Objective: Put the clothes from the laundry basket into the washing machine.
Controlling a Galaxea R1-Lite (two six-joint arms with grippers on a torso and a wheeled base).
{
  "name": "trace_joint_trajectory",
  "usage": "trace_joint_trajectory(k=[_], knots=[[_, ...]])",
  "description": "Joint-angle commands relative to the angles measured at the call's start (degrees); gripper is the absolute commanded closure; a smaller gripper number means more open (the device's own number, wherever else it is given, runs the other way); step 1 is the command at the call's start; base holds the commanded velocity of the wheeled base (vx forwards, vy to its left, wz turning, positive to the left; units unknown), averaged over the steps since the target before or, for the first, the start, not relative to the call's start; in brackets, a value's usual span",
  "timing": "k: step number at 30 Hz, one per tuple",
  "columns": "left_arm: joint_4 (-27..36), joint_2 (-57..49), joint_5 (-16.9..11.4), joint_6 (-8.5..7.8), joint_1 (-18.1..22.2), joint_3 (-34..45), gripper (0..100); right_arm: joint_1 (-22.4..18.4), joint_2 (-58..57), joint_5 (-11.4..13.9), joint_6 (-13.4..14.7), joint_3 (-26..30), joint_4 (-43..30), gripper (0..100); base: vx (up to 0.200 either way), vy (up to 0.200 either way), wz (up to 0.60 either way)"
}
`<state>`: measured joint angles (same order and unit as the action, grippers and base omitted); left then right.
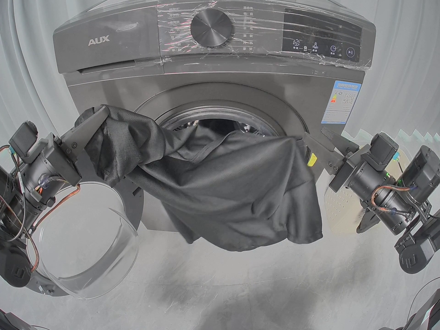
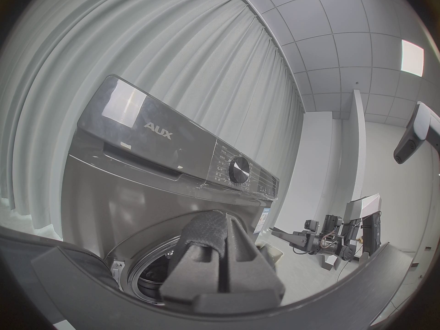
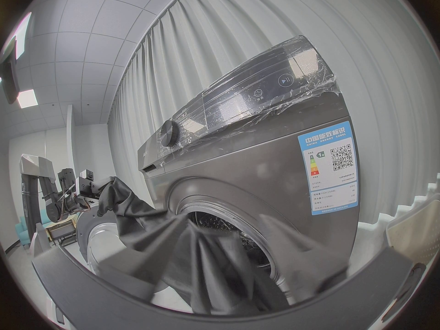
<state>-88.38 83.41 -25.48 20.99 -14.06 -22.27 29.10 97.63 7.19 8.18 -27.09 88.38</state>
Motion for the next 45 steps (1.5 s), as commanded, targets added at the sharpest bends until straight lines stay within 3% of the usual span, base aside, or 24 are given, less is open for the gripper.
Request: trace_joint_trajectory(k=[1,14,21,25,30,39,45], knots=[[-0.04,0.0,-0.1,0.01,-0.01,0.04,100,-0.36,0.01,0.01,-0.01,-0.07,0.04,0,0.0,0.0,0.0],[-0.04,0.0,-0.19,0.01,-0.97,0.56,100,-0.18,0.28,0.01,-0.09,2.13,-0.05,0,0.0,0.0,0.0],[1.63,0.26,1.13,0.01,-8.71,-4.36,100,2.98,2.91,-0.07,-0.27,4.24,-0.05,0,0.0,0.0,0.0],[9.46,1.58,3.15,-2.45,-12.31,-9.81,100,6.23,8.01,-1.13,-0.71,1.16,-0.05,0,0.0,0.0,0.0],[12.88,2.81,3.33,-4.47,-13.19,-12.44,100,8.87,11.53,-4.03,-0.8,-0.77,-0.05,0,0.0,0.0,0.0],[16.4,6.42,6.32,-6.14,-16.09,-18.68,100,13.7,17.68,-7.98,-0.97,-4.2,-0.05,0,0.0,0.0,0.0],[18.77,6.86,6.67,-6.23,-18.29,-21.06,100,14.14,22.25,-7.28,-1.24,-7.81,-0.14,0,0.0,0.0,0.0]])
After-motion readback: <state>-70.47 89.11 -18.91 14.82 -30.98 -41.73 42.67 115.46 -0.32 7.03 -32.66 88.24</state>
